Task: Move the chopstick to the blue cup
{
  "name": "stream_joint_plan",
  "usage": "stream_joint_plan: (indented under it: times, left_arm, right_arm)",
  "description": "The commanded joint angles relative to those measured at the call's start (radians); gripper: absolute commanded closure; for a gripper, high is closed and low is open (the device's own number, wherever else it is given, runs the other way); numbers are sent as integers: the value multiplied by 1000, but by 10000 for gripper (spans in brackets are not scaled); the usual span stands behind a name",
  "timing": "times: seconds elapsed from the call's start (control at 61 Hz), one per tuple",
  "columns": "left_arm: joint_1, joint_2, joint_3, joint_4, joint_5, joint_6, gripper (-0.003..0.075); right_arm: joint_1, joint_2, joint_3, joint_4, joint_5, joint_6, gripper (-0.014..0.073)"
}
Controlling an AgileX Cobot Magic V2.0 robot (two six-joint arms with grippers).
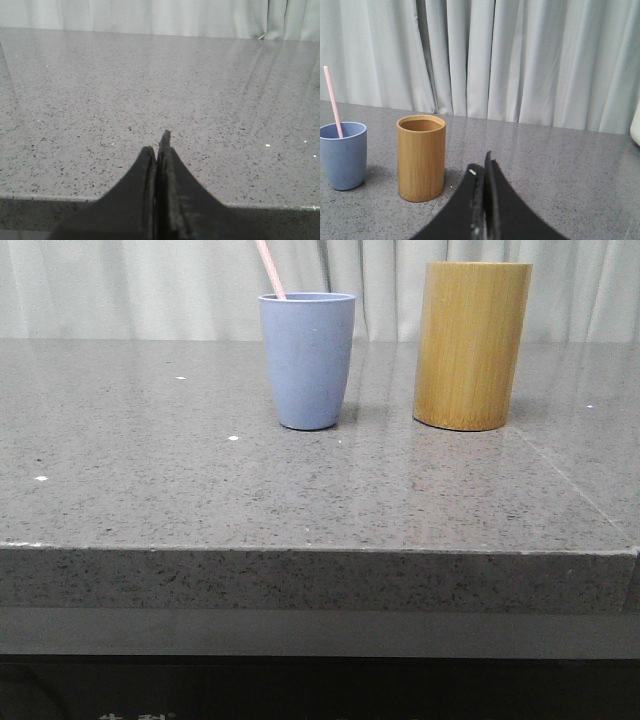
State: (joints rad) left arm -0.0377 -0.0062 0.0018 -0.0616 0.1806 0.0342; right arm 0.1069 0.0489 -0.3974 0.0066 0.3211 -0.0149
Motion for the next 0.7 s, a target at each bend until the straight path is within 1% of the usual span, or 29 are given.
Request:
stream_joint_plan:
  times: [0.0, 0.115, 0.229, 0.36, 0.491, 0.688]
  left_arm:
    - [2, -23, 8, -9, -88, -6, 739]
    - [2, -23, 8, -9, -88, -6, 739]
    - [2, -23, 8, -9, -88, -6, 739]
    - [2, -23, 8, -9, -88, -6, 739]
    - [2, -23, 8, -9, -88, -6, 739]
    - [2, -23, 8, -9, -88, -6, 739]
  right_arm:
    - [-6, 14, -20, -7, -74, -7, 644]
    - [-6, 14, 47, -7, -108, -7, 644]
    - [-7, 14, 166, -7, -169, -7, 644]
    - [-7, 1, 278, -7, -186, -7, 644]
    - [-7, -29, 353, 4, -187, -7, 644]
    - [-7, -81, 408, 44, -201, -7, 644]
